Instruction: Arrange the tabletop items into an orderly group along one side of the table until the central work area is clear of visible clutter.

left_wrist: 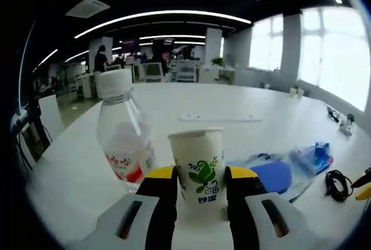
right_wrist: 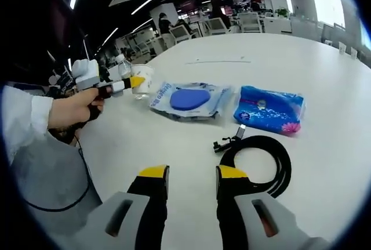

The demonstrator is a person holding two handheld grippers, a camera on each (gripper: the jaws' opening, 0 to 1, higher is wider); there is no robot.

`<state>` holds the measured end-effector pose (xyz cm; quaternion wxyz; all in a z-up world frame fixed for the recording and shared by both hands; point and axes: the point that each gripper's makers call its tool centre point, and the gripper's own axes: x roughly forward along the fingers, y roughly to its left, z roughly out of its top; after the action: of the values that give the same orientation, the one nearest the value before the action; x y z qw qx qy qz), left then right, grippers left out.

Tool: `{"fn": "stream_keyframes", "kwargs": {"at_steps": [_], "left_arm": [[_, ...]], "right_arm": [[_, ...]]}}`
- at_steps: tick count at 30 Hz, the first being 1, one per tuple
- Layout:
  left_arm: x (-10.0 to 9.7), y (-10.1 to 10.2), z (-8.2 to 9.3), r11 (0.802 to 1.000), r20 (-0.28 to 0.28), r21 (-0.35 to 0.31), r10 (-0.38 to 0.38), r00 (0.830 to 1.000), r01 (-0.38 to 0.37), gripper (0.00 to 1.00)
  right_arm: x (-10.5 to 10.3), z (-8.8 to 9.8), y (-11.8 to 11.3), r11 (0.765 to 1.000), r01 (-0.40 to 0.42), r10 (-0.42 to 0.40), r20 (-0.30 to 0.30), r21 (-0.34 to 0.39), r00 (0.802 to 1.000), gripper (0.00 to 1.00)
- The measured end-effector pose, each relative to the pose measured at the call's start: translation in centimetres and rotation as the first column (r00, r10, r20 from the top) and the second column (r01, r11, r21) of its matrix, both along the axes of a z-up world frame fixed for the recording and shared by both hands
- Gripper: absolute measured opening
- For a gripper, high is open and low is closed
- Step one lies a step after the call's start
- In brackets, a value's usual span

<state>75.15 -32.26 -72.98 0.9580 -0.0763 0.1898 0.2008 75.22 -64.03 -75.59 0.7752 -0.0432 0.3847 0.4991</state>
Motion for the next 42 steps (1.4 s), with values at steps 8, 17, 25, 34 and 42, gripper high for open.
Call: {"fn": "stream_keyframes", "kwargs": {"at_steps": [8, 17, 25, 34, 42], "left_arm": [[0.8, 0.4, -0.3, 1.000, 0.003, 0.029, -0.003, 1.000, 0.003, 0.29], [0.2, -0.8, -1.1, 0.999, -0.029, 0.048, -0.010, 1.000, 0.011, 0.29], [-0.5, -1.0, -1.5, 0.998, -0.040, 0.063, -0.018, 0.999, 0.020, 0.30], [-0.7, -0.8, -1.6, 0.999, -0.032, 0.046, -0.002, 1.000, 0.003, 0.30], [-1.1, -1.0, -1.7, 0.999, -0.039, 0.047, -0.009, 0.999, 0.011, 0.30]], "right_arm": [[0.0, 0.2, 0.5, 1.000, -0.009, 0.009, 0.003, 0.015, 1.000, 0.29], [0.1, 0.3, 0.4, 1.000, 0.003, -0.003, -0.009, 0.028, 1.000, 0.29], [0.0, -0.1, 0.4, 1.000, 0.003, -0.003, -0.019, 0.027, 1.000, 0.28], [-0.6, -0.3, 1.2, 0.999, -0.016, 0.016, -0.028, 0.031, 0.999, 0.28], [-0.8, -0.5, 1.3, 0.999, -0.021, 0.022, -0.041, 0.033, 0.999, 0.28]]}}
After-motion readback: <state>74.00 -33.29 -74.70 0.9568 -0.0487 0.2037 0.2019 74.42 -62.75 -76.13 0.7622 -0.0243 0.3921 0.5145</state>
